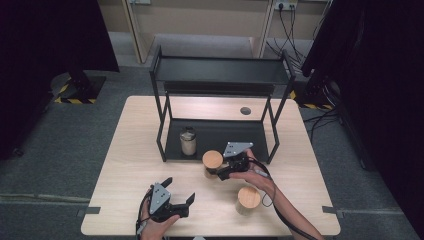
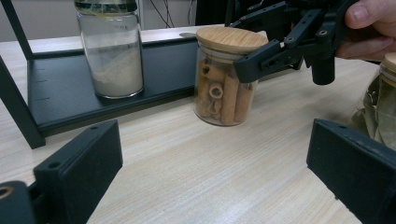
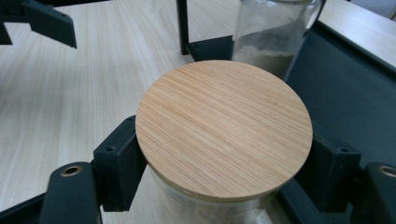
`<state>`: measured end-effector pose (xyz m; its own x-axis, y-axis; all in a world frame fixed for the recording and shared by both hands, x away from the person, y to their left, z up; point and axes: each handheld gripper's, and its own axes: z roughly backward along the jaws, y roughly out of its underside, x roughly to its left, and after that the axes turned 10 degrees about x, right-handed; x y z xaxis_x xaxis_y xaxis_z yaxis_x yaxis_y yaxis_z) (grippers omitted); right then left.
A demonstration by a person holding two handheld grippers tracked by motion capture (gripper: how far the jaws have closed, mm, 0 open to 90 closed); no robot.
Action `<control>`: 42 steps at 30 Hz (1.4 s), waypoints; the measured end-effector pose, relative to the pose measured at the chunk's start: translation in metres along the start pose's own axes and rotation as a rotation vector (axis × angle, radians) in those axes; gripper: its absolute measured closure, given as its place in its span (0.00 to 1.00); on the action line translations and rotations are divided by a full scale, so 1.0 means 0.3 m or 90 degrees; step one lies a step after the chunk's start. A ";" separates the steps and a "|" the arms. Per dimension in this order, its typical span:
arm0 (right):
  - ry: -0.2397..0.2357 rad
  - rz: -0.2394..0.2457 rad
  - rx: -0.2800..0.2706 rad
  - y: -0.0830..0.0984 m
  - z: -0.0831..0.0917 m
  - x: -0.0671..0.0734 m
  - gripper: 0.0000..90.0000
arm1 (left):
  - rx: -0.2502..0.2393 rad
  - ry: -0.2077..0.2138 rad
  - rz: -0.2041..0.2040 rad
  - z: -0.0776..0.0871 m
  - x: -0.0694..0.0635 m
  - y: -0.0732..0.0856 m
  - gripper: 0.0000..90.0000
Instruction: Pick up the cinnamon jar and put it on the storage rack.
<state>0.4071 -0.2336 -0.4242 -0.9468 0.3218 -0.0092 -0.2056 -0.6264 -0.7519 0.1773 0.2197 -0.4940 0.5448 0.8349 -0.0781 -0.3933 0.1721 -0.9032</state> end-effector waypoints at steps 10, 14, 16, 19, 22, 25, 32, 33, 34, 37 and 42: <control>-0.006 -0.035 -0.050 -0.014 0.054 -0.027 0.29 | 0.001 0.000 0.001 -0.001 0.000 0.001 0.03; 0.020 -0.036 -0.038 -0.046 0.060 -0.020 0.29 | 0.002 0.001 0.002 -0.002 0.001 0.001 0.03; 0.033 -0.036 -0.031 -0.060 0.056 -0.020 0.29 | 0.001 0.001 0.002 -0.002 0.001 0.001 0.03; 0.047 -0.037 -0.027 -0.072 0.045 -0.022 0.29 | 0.002 0.000 0.003 -0.002 0.002 0.001 0.03; 0.060 -0.039 -0.022 -0.082 0.035 -0.028 0.29 | 0.003 0.000 0.004 -0.002 0.002 0.001 0.03; 0.071 -0.048 -0.017 -0.091 0.025 -0.037 0.29 | 0.003 0.001 0.004 -0.003 0.003 0.001 0.03; 0.085 -0.061 -0.012 -0.114 -0.004 -0.062 0.29 | 0.007 0.002 0.004 -0.006 0.004 0.000 0.03; 0.088 -0.064 -0.012 -0.117 -0.009 -0.064 0.29 | 0.007 0.002 0.003 -0.005 0.004 0.000 0.03; 0.089 -0.065 -0.012 -0.119 -0.015 -0.068 0.29 | 0.007 0.002 0.003 -0.005 0.004 0.000 0.03; 0.091 -0.065 -0.003 -0.131 -0.030 -0.079 0.29 | 0.008 0.002 0.005 -0.004 0.004 -0.001 0.03; 0.096 -0.067 -0.001 -0.139 -0.050 -0.088 0.29 | 0.007 0.002 0.003 -0.004 0.005 0.000 0.03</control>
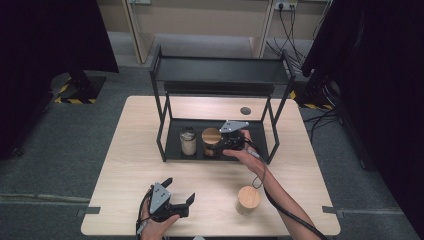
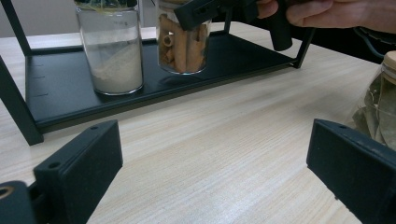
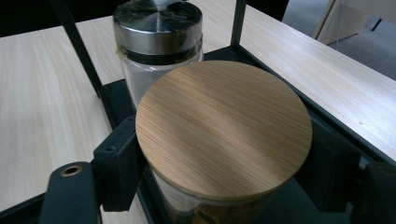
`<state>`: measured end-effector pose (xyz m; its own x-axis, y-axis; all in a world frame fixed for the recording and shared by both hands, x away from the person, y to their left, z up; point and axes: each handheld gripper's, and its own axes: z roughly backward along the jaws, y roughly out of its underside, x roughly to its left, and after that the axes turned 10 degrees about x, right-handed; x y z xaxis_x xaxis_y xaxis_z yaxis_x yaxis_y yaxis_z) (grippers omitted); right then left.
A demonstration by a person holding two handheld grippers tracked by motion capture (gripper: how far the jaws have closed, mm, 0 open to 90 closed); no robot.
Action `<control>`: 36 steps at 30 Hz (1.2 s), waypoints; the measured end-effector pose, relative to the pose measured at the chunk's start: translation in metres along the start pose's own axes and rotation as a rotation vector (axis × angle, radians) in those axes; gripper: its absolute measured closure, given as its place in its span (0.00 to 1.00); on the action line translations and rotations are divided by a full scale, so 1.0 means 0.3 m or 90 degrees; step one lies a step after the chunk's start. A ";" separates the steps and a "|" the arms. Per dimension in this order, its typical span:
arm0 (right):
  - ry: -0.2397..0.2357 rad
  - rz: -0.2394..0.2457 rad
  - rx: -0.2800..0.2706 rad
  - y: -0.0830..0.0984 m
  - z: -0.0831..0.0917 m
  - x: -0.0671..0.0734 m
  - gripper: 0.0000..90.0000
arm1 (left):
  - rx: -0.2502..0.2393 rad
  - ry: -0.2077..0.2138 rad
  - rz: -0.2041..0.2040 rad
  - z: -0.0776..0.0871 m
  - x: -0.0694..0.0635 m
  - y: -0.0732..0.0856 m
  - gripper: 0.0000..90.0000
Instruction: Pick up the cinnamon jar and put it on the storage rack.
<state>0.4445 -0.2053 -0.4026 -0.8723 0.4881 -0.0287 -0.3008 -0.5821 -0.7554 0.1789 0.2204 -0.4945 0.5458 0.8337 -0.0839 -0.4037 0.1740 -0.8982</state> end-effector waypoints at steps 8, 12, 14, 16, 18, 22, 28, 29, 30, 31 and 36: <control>0.003 -0.003 0.015 -0.004 -0.026 -0.009 0.29 | -0.002 0.000 0.002 0.001 0.000 0.001 0.03; -0.001 -0.007 0.014 0.002 -0.034 -0.013 0.29 | 0.000 0.000 0.000 0.000 0.001 0.000 0.03; 0.006 0.002 0.013 0.001 -0.035 -0.006 0.29 | -0.002 0.000 0.002 0.000 0.000 0.001 0.03; 0.000 -0.006 0.019 -0.002 -0.034 -0.011 0.27 | 0.000 -0.001 0.001 0.001 0.001 0.000 0.03; 0.006 -0.018 0.015 0.002 -0.026 -0.007 0.19 | -0.002 0.000 0.003 0.001 0.000 0.001 0.03; 0.005 -0.026 -0.006 0.010 0.011 0.002 0.11 | 0.001 0.000 0.001 0.000 -0.001 0.000 0.03; 0.002 -0.031 -0.027 0.023 0.065 0.019 0.06 | 0.001 0.000 0.001 0.000 0.000 0.000 0.03; 0.003 -0.028 -0.029 0.026 0.071 0.021 0.06 | 0.002 -0.001 0.001 0.000 0.000 0.000 0.03; 0.006 -0.027 -0.029 0.027 0.077 0.027 0.05 | 0.001 -0.001 0.002 0.000 0.000 0.000 0.03; 0.007 -0.028 -0.030 0.029 0.084 0.030 0.05 | 0.001 -0.001 0.001 0.000 0.001 0.000 0.03; 0.003 -0.028 -0.056 0.051 0.119 0.037 0.05 | -0.002 -0.002 0.004 -0.001 0.000 0.002 0.03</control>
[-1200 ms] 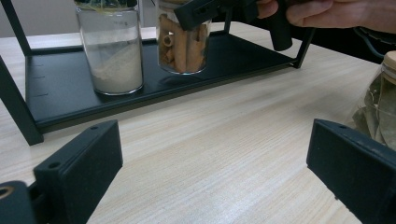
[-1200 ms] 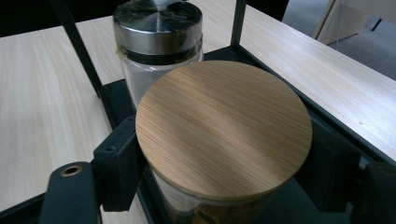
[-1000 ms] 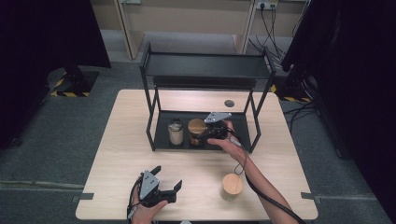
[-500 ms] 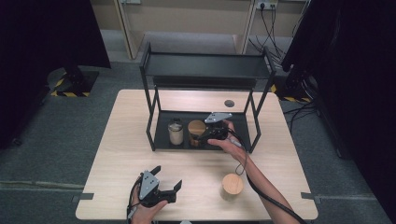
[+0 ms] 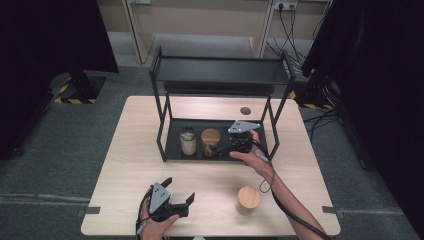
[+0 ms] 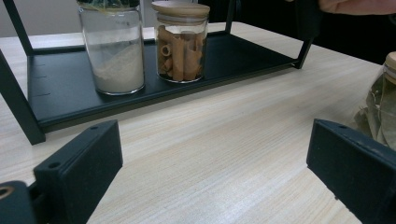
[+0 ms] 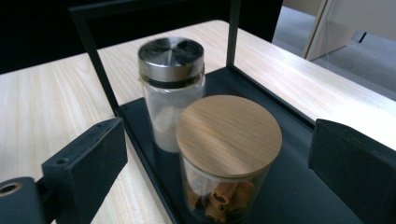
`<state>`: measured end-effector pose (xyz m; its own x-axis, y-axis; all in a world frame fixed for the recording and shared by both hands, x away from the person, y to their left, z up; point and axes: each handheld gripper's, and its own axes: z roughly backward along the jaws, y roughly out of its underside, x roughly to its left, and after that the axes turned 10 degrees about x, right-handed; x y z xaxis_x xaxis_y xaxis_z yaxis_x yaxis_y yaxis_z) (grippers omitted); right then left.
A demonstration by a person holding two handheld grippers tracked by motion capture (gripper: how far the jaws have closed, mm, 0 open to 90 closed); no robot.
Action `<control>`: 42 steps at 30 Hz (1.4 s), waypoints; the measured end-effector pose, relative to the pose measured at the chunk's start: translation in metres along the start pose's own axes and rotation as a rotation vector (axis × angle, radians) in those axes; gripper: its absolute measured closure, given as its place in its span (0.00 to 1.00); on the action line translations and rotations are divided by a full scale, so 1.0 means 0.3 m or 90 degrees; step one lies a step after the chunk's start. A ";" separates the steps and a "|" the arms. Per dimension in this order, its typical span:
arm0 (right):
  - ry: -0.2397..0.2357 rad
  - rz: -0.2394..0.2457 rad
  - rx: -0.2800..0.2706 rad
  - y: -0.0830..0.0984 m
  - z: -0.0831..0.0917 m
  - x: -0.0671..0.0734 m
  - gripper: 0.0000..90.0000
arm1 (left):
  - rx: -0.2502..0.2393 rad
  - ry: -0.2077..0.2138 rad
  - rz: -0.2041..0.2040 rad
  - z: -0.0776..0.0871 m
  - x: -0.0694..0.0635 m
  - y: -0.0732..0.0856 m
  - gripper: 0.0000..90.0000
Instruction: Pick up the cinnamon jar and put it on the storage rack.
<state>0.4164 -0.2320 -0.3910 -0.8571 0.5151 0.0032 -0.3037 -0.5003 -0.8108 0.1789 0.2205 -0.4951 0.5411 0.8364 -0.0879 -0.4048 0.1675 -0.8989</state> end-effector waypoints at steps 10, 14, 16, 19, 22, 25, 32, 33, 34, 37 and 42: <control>-0.014 -0.001 -0.050 0.057 0.093 0.012 0.05 | -0.002 -0.001 -0.001 0.001 -0.001 0.000 0.03; -0.017 -0.003 -0.060 0.074 0.117 0.019 0.05 | 0.001 -0.002 -0.002 0.001 0.000 -0.001 0.03; -0.020 -0.005 -0.063 0.085 0.125 0.023 0.05 | -0.001 -0.002 -0.002 0.001 -0.001 0.000 0.03; -0.021 -0.005 -0.066 0.101 0.131 0.028 0.05 | 0.001 -0.001 -0.003 0.001 -0.001 -0.001 0.03; -0.022 -0.005 -0.069 0.113 0.139 0.035 0.05 | -0.001 -0.001 -0.002 0.001 -0.001 0.000 0.03; -0.025 -0.007 -0.076 0.124 0.148 0.040 0.05 | -0.001 -0.002 -0.001 0.001 0.000 0.000 0.03; -0.033 -0.008 -0.089 0.150 0.172 0.054 0.05 | -0.002 -0.003 0.000 0.002 0.000 0.000 0.03; -0.035 -0.010 -0.091 0.155 0.176 0.056 0.05 | -0.002 -0.003 0.000 0.002 0.000 0.000 0.03; -0.034 -0.010 -0.093 0.160 0.182 0.058 0.05 | -0.003 -0.003 0.000 0.002 0.000 0.000 0.03; -0.034 -0.010 -0.098 0.172 0.193 0.063 0.05 | -0.002 -0.002 0.000 0.002 0.000 0.000 0.03; -0.035 -0.016 -0.110 0.208 0.223 0.070 0.05 | -0.001 -0.003 0.000 0.001 0.000 0.000 0.03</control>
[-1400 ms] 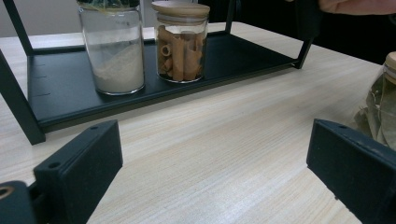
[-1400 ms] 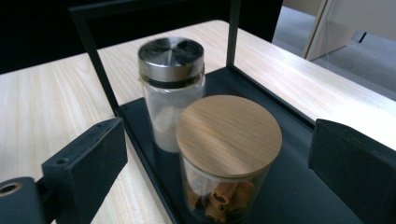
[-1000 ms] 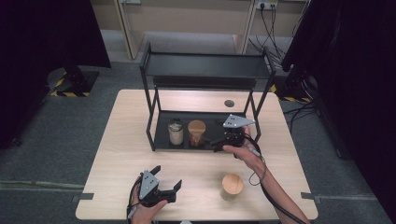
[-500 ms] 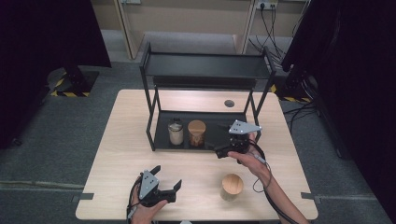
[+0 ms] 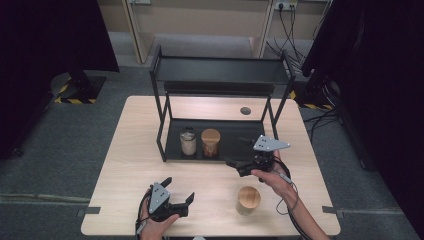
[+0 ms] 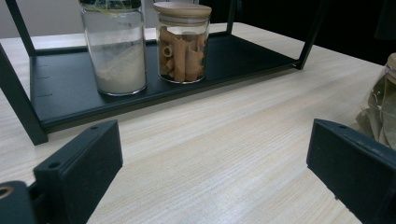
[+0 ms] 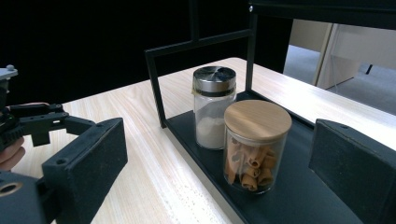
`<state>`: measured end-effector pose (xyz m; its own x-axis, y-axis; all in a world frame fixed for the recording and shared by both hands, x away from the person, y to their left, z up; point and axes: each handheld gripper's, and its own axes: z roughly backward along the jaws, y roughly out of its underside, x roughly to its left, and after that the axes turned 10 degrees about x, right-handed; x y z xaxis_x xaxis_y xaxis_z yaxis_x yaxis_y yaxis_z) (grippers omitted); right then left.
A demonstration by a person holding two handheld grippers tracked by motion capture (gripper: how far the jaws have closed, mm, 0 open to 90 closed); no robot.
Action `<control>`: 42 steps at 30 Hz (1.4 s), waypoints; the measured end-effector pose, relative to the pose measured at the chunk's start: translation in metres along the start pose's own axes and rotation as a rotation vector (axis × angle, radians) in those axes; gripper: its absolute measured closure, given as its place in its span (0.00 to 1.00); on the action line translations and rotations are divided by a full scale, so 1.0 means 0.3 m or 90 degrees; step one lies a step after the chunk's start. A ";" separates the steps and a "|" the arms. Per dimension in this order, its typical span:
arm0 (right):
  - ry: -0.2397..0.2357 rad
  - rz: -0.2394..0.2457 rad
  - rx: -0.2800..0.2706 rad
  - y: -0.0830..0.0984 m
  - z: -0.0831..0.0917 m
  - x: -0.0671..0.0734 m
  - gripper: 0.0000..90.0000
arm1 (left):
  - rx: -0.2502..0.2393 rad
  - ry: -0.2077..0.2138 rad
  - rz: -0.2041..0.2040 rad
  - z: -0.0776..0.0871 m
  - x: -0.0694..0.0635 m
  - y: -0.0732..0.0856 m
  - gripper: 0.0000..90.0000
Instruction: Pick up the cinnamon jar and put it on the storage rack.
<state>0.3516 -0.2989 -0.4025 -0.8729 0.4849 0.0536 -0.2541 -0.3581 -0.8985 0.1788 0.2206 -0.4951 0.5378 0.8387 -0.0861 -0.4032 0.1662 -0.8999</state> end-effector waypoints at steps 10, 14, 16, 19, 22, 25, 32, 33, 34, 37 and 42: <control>0.004 -0.017 -0.014 0.073 0.081 0.015 0.05 | -0.001 0.000 0.001 0.000 0.000 0.001 0.03; 0.006 -0.020 -0.016 0.092 0.099 0.019 0.05 | -0.001 0.000 0.000 0.000 0.000 0.000 0.03; 0.009 -0.024 -0.021 0.108 0.115 0.023 0.05 | -0.001 -0.001 0.001 0.000 0.000 0.001 0.03; 0.012 -0.028 -0.026 0.125 0.132 0.031 0.05 | -0.003 -0.001 0.001 0.001 0.000 0.001 0.03; 0.015 -0.030 -0.032 0.139 0.148 0.038 0.05 | -0.003 -0.001 0.001 0.002 0.000 0.001 0.03; 0.023 -0.036 -0.038 0.160 0.169 0.046 0.05 | -0.002 -0.001 0.001 0.001 0.000 0.001 0.03; 0.056 -0.062 -0.044 0.227 0.222 0.054 0.05 | -0.003 -0.001 0.002 0.002 0.002 0.001 0.03; 0.060 -0.065 -0.045 0.235 0.229 0.057 0.05 | -0.003 -0.001 0.002 0.002 0.002 0.001 0.03; 0.063 -0.067 -0.044 0.242 0.235 0.060 0.05 | -0.003 0.001 0.001 0.001 0.004 0.000 0.03; 0.074 -0.076 -0.045 0.265 0.248 0.068 0.05 | -0.002 0.002 0.001 0.001 0.005 0.000 0.03; 0.089 -0.087 -0.048 0.295 0.258 0.078 0.05 | -0.005 0.002 0.003 0.003 0.008 0.000 0.03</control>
<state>0.2764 -0.3810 -0.4469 -0.7649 0.6326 0.1215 -0.3303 -0.2232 -0.9171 0.1794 0.2231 -0.4950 0.5378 0.8380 -0.0922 -0.4005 0.1577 -0.9026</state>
